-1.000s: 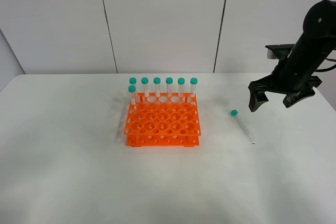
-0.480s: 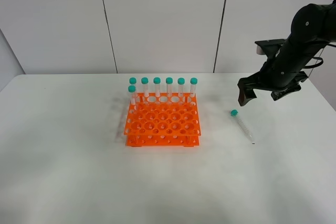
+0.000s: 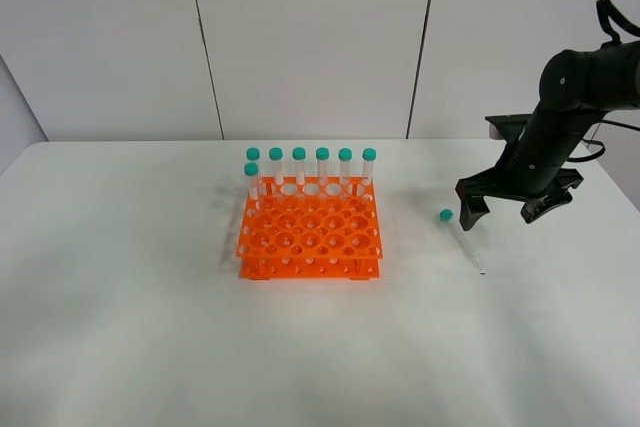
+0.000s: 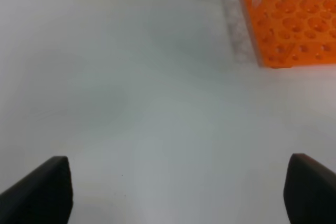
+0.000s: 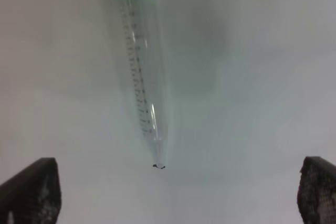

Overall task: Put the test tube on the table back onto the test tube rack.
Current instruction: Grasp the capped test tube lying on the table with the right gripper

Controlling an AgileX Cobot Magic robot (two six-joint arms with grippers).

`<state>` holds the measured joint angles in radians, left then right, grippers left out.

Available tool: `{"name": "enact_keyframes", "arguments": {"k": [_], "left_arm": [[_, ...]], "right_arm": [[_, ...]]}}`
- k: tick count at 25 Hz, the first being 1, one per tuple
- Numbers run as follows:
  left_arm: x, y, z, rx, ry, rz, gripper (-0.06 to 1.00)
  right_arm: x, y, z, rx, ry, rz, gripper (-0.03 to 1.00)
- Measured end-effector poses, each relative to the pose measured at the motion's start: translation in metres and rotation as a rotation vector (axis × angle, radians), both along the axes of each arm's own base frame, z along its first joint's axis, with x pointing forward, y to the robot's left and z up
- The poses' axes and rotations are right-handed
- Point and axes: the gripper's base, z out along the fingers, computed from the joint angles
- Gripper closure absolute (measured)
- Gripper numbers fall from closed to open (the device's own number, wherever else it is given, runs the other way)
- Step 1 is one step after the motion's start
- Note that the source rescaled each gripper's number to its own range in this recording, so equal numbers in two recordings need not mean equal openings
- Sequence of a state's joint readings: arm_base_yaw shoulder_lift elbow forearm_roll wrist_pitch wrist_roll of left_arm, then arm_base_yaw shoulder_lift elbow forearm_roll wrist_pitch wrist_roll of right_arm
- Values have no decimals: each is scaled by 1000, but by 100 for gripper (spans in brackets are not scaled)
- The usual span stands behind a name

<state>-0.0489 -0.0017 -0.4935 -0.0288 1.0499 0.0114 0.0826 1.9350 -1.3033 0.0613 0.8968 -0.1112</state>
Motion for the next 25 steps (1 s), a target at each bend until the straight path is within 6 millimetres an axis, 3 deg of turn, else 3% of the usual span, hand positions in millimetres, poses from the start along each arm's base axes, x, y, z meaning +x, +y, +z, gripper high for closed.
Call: {"name": "enact_keyframes", "arguments": {"k": [9,20,25], "left_arm": [[0,0,0,0,0,0,-6],[0,0,0,0,0,0,-6],[0,0,0,0,0,0,-6]], "right_arm": [[20,9,-12,7,13,-3,-3],[23,8,-54,2,103,-4,-3],[24,8,-58,5,96,-5,-3]]}}
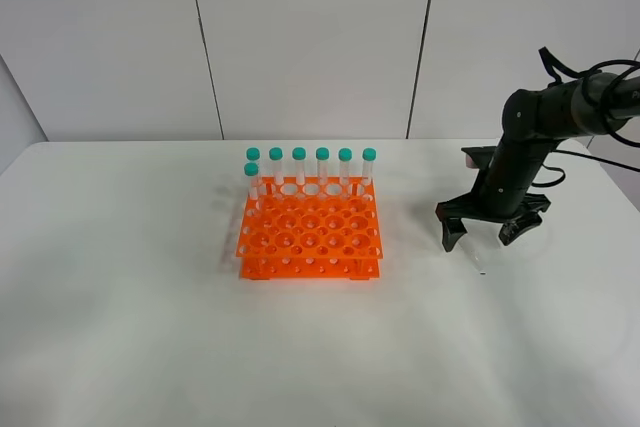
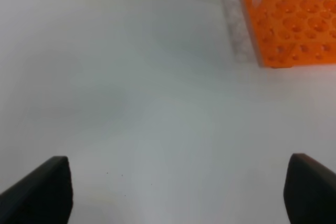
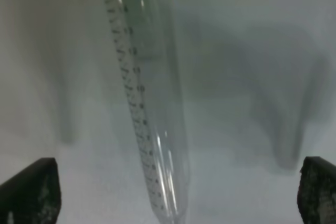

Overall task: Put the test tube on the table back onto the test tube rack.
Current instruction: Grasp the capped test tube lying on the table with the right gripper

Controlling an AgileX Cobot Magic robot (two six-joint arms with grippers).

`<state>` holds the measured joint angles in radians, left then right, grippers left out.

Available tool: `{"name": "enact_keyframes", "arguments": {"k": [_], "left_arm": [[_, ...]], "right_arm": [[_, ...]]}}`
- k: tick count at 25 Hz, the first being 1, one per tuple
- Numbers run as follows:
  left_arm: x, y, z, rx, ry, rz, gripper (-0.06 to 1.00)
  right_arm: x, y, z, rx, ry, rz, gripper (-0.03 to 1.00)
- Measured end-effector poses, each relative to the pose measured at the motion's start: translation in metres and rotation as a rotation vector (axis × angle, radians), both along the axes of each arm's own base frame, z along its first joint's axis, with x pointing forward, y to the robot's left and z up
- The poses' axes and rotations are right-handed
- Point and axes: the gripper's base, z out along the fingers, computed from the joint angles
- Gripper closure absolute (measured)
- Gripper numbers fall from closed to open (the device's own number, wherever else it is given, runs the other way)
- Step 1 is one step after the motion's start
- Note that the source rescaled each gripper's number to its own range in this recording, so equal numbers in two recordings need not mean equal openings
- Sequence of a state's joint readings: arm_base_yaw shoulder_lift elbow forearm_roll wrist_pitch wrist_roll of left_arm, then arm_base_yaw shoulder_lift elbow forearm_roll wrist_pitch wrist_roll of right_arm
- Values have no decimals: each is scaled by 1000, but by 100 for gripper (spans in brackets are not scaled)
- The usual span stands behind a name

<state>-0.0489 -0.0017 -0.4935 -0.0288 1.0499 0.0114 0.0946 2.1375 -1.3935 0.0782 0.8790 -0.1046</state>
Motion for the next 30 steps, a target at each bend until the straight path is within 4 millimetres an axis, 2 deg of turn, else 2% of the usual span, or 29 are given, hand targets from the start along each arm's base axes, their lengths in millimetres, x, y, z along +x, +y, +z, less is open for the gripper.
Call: {"name": "enact_keyframes", "arguments": {"k": [4,10,17,30], "left_arm": [[0,0,0,0,0,0,-6],[0,0,0,1,0,1,-6],[0,0,0,1,0,1,-6],[0,0,0,1,0,1,-6]], "right_arm": [[-1,1,0,-1,11,11,-3],[-4,19,0,-20,15,59,-3],[-2,9,0,-36,13,27,-3],[-2,10,-11,-26,36,26,-2]]}}
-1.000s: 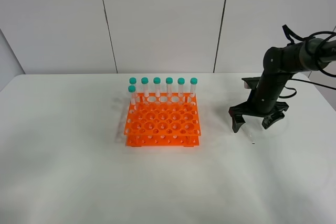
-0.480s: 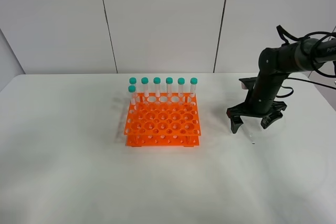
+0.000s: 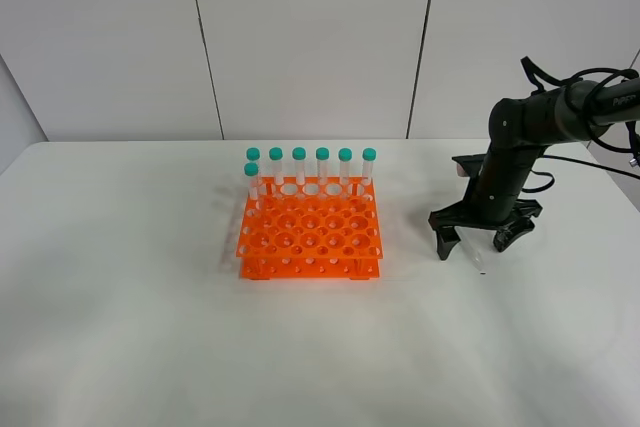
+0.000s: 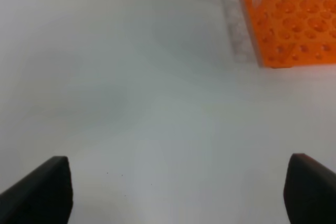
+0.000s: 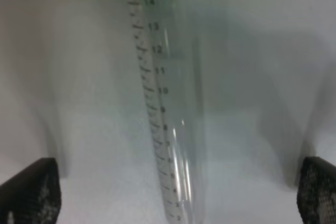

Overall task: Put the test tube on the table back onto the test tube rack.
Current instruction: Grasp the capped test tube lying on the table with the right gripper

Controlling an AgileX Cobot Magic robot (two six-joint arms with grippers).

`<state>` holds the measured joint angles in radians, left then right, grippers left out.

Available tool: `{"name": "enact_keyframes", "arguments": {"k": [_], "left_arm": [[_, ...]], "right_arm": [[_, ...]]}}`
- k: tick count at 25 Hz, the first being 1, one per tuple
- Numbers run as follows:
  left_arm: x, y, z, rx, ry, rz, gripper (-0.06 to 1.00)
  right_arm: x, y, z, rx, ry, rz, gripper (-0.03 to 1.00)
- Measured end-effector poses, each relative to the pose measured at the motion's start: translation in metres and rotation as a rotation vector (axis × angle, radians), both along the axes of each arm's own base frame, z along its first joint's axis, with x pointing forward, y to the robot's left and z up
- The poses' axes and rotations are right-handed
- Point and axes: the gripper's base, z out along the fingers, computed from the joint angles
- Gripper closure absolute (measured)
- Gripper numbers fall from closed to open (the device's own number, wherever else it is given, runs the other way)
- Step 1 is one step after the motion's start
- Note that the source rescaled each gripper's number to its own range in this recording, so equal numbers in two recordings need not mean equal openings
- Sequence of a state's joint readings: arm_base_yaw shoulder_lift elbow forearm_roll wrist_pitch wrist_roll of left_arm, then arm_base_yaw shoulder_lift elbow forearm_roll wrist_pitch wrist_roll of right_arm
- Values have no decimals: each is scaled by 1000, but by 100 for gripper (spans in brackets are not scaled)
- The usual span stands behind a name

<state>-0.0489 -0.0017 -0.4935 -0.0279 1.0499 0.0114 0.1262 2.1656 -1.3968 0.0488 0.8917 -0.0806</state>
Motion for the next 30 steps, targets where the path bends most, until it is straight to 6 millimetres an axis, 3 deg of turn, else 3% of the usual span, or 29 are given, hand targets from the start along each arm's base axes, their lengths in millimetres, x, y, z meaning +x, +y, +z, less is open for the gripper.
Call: {"name": "enact_keyframes", "arguments": {"k": [7,13,16,21,24,27,30], "left_arm": [[0,0,0,0,0,0,-6],[0,0,0,0,0,0,-6],[0,0,0,0,0,0,-6],[0,0,0,0,0,0,-6],[0,0,0,0,0,0,-6],[0,0,0,0,0,0,-6],[0,0,0,0,0,0,-6]], "right_arm": [[1,0,1,0,-5,0,12],[1,0,1,-3,0,3,59],[0,0,1,-3,1,3,96],[1,0,1,-6,-1,5,95],[3,-1,12,-18,-14,16,95],[7,-1,50,-15,-78,21,95],[2,-2,110,-4,-199,23,95]]}}
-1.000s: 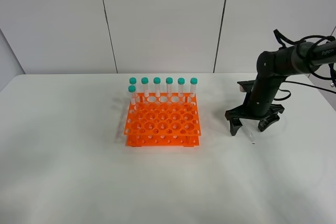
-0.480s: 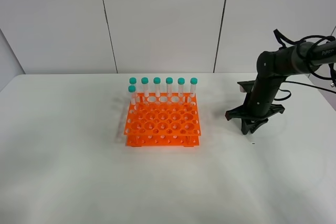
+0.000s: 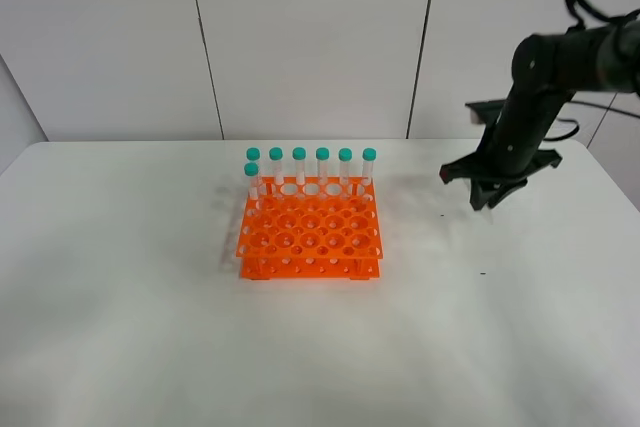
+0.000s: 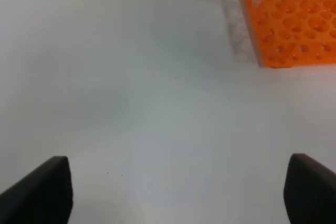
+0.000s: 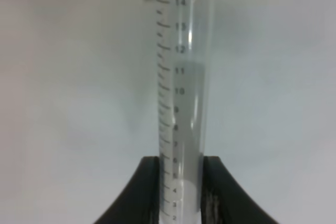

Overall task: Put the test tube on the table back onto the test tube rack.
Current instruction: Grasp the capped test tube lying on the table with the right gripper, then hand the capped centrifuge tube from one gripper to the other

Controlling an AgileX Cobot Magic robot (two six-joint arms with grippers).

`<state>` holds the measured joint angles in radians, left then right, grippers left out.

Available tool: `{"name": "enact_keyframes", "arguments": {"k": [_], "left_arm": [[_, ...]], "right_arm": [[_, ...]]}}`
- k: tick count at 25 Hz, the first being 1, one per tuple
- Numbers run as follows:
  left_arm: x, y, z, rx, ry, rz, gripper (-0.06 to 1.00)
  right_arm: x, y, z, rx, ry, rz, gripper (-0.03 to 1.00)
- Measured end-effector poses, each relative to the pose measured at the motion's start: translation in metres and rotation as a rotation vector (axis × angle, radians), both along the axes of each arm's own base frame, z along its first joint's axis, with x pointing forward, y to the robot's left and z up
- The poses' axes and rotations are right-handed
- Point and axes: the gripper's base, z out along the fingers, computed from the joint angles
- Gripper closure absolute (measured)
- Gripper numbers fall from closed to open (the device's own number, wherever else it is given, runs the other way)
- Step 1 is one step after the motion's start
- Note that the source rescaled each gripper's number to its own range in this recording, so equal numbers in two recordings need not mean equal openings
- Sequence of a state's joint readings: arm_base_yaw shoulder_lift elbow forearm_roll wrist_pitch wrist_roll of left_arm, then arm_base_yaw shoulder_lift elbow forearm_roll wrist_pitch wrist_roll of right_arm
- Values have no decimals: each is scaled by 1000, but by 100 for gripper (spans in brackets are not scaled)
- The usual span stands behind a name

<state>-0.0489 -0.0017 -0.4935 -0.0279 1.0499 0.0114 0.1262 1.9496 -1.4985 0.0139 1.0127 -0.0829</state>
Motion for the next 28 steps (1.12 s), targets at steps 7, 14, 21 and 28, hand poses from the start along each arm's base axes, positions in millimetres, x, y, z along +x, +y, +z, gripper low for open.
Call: {"name": "enact_keyframes", "arguments": {"k": [7,14,21,28], "left_arm": [[0,0,0,0,0,0,-6],[0,0,0,0,0,0,-6],[0,0,0,0,0,0,-6],[0,0,0,0,0,0,-6]], "right_arm": [[-42,-5,89,6,-122,41,95],[-90,-8,139,3,-328,221,95],[-137,18,98,269,-385,524,95],[-157,48,60,471,-459,803,95]]}}
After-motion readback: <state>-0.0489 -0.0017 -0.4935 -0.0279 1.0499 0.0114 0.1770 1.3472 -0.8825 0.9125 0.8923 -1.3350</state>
